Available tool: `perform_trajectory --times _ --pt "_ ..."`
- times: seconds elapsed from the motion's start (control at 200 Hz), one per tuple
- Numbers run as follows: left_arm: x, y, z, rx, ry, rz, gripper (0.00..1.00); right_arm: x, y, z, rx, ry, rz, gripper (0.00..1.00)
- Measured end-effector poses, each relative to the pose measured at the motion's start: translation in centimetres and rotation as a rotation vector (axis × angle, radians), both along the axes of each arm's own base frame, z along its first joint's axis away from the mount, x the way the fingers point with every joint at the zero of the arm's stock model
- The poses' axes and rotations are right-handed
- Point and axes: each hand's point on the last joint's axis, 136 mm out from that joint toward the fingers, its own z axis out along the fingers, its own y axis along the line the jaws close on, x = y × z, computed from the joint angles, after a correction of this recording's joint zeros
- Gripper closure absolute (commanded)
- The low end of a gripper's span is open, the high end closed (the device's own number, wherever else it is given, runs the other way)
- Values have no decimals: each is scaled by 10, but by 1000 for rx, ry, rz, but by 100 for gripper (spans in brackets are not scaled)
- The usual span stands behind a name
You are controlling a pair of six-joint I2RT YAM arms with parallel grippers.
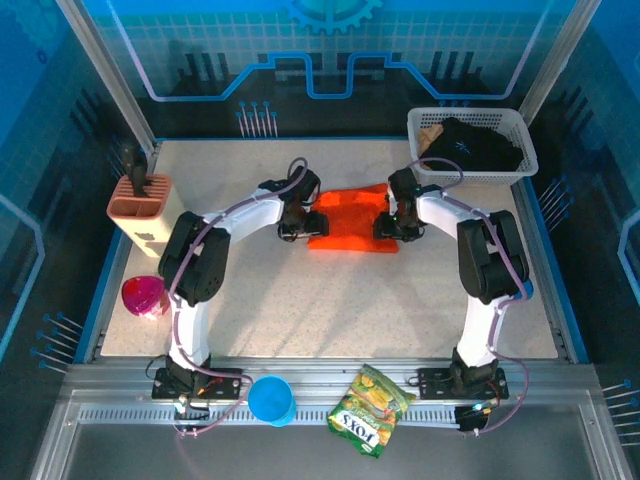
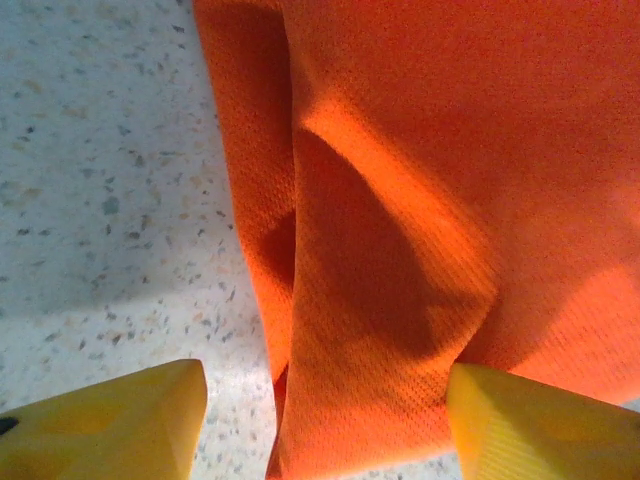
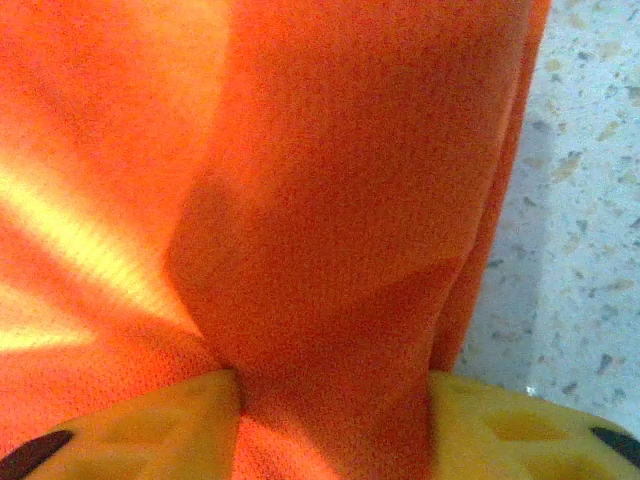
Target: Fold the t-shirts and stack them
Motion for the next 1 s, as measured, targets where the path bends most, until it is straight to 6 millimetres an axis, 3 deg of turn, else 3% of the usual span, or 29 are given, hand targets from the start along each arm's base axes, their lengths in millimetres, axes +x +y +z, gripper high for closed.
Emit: perform_trajectory --times 0.14,0.345,0.435,0.535,0.786,1.001 --pt "6 1 -16 31 34 13 63 9 3 1 9 -20 -2 64" --pt "26 1 -19 89 41 22 73 30 8 0 18 -29 -3 83" --pt "36 2 -19 103 61 21 74 44 10 1 33 -34 -3 85" --pt "67 3 -17 92 34 28 74 65 9 2 50 -46 -17 85" --pt "167 22 -8 55 -144 55 72 134 3 9 122 -101 -59 85" --pt "191 57 -9 60 -184 83 70 176 8 5 177 -125 -70 82"
